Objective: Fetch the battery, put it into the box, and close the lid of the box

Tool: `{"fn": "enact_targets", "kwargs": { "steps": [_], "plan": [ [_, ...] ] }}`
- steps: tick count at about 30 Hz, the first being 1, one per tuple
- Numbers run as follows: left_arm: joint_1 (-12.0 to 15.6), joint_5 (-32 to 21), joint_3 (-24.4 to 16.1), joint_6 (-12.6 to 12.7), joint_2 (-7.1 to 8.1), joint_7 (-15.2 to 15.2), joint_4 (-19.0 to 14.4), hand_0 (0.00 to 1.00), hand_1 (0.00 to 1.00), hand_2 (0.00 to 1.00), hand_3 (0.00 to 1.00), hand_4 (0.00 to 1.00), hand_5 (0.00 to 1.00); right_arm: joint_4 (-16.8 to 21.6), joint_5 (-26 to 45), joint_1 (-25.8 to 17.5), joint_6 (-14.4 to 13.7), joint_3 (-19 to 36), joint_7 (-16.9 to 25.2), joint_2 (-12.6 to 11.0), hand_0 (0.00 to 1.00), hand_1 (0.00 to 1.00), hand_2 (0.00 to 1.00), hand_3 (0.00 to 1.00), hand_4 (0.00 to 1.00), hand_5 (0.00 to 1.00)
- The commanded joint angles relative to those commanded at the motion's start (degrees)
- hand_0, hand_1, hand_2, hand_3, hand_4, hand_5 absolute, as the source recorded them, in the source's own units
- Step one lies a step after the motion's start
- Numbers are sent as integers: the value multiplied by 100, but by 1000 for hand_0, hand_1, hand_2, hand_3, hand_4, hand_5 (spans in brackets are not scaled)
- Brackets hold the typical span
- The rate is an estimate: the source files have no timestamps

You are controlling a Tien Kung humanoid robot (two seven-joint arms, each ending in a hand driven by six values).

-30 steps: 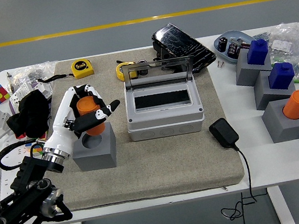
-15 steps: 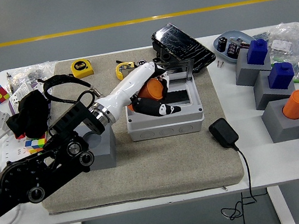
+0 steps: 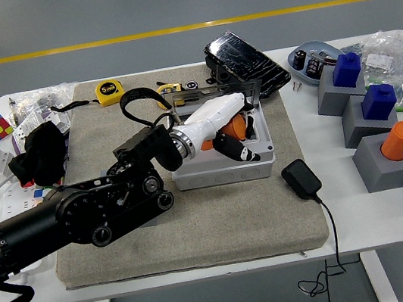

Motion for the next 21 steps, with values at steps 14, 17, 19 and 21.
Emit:
{"fn": "enact_targets", "kwargs": {
  "steps": [14, 17, 19, 21],
  "plan": [
    [-245, 580, 157, -214, -305, -33, 623, 123, 111, 177, 230, 998, 167, 53, -46, -16, -6, -14, -1, -4, 666, 670, 685, 534, 909, 481],
    [-239, 679, 181, -348, -303, 8, 720, 315, 502, 450, 515, 998, 264, 75, -71, -11, -9, 12, 0, -4, 666, 670, 686, 534, 909, 481],
    [-234, 768, 191, -400, -305, 37, 775, 315, 502, 450, 515, 998, 264, 84, -80, -9, -9, 22, 0, -1, 666, 670, 686, 534, 909, 481],
    [-231, 751, 193, -461, -301, 68, 815, 315, 502, 450, 515, 998, 264, 91, -89, -13, -8, 31, 0, 1, 666, 670, 686, 534, 909, 481]
  ]
}}
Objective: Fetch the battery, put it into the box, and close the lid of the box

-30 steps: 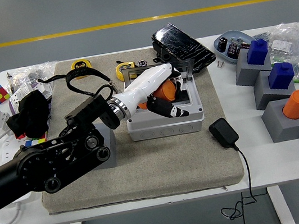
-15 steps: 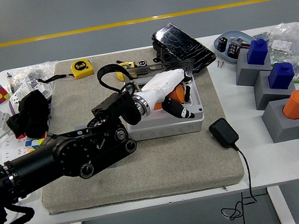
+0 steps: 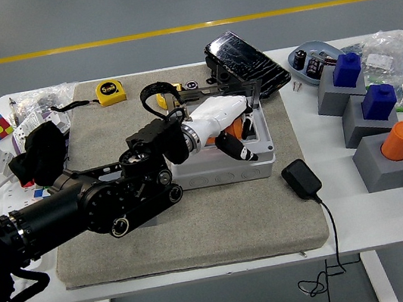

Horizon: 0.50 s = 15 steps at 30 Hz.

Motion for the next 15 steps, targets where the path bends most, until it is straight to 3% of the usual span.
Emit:
{"fn": "enact_targets", "kwargs": {
  "steps": [1, 2, 7, 8, 13, 15],
  "plan": [
    [2, 5, -2, -3, 2, 2, 7, 315, 502, 450, 515, 998, 264, 1, -1, -1, 1, -1, -1, 0, 666, 670, 686, 534, 909, 481],
    [9, 14, -19, 9, 4, 0, 21, 666, 796, 740, 788, 998, 293, 3, -4, -2, 1, -2, 0, 1, 666, 670, 686, 534, 909, 480],
    [27, 27, -129, 52, 29, -8, 16, 666, 796, 740, 788, 998, 293, 11, -14, -10, 0, 10, 0, 7, 666, 670, 686, 534, 909, 480],
    [32, 36, -156, 53, 42, -7, -6, 695, 856, 829, 875, 998, 338, 13, -17, -11, -1, 14, 0, 7, 666, 670, 685, 534, 909, 481],
    [115, 80, -505, 79, 189, 0, -419, 695, 856, 829, 875, 998, 338, 16, -30, -19, 1, 42, -1, 12, 666, 670, 685, 534, 909, 481],
    [170, 83, -696, 157, 274, -59, -701, 648, 801, 815, 872, 998, 361, 15, -34, -23, 1, 72, 0, 18, 666, 671, 686, 534, 909, 480]
  ]
}}
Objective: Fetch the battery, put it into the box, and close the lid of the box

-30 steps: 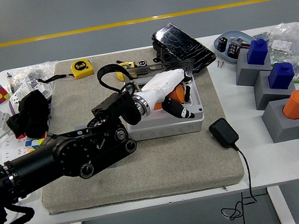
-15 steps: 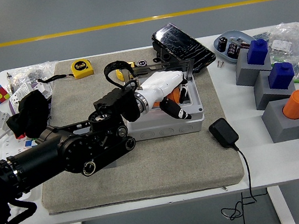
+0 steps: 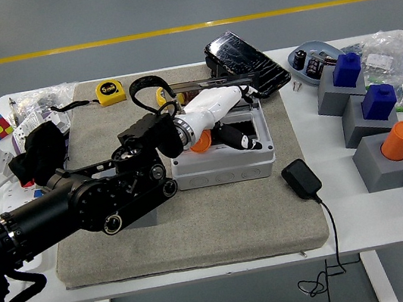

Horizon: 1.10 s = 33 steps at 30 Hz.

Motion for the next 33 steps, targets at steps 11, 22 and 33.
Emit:
{"fn": "enact_targets", "kwargs": {
  "steps": [11, 22, 33],
  "plan": [
    [611, 270, -1219, -405, 748, 500, -1603, 347, 575, 590, 665, 998, 403, -6, -38, -11, -5, 146, 1, 20, 666, 670, 685, 533, 909, 480],
    [1240, 260, -1606, -1592, 1758, 1762, -2416, 337, 588, 559, 625, 998, 454, 4, -85, -72, 1, 276, 4, 17, 667, 670, 685, 533, 908, 480],
    [1279, 280, -1382, -2097, 1718, 2322, -2214, 375, 631, 601, 662, 998, 473, 15, -76, -61, 1, 255, 5, 22, 667, 670, 685, 533, 908, 479]
  ]
}}
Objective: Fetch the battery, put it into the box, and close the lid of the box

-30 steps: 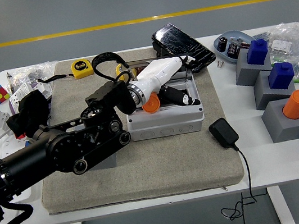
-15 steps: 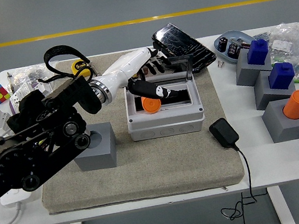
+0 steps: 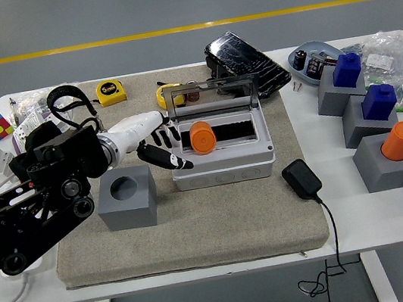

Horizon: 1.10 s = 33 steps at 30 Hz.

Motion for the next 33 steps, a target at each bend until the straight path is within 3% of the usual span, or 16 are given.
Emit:
{"fn": "enact_targets", "kwargs": {
  "steps": [2, 7, 8, 13, 22, 33],
  "plan": [
    [-25, -67, 55, 121, -81, -131, -17, 381, 631, 594, 661, 998, 427, -3, 8, -4, 0, -20, 0, 1, 666, 670, 685, 533, 908, 478],
    [-127, -170, 92, 367, -401, -400, 6, 381, 631, 594, 661, 998, 427, -4, 22, -4, 2, -80, -1, 4, 666, 670, 685, 533, 908, 478],
    [-159, -182, 97, 412, -468, -444, 31, 368, 625, 596, 661, 998, 484, -1, 24, -1, 2, -92, -1, 3, 666, 670, 685, 532, 908, 478],
    [-321, -189, 105, 514, -693, -555, 179, 368, 625, 596, 661, 998, 484, 5, 32, 16, 3, -130, -1, -1, 666, 670, 685, 532, 908, 478],
    [-419, -276, 270, 504, -794, -568, 358, 356, 618, 595, 662, 998, 475, 1, 28, -5, 9, -127, -8, -15, 666, 670, 686, 532, 907, 478],
    [-412, -240, 221, 405, -695, -480, 286, 348, 615, 593, 651, 998, 464, 7, 22, -23, 7, -104, -6, -6, 667, 670, 686, 532, 906, 479]
  ]
}}
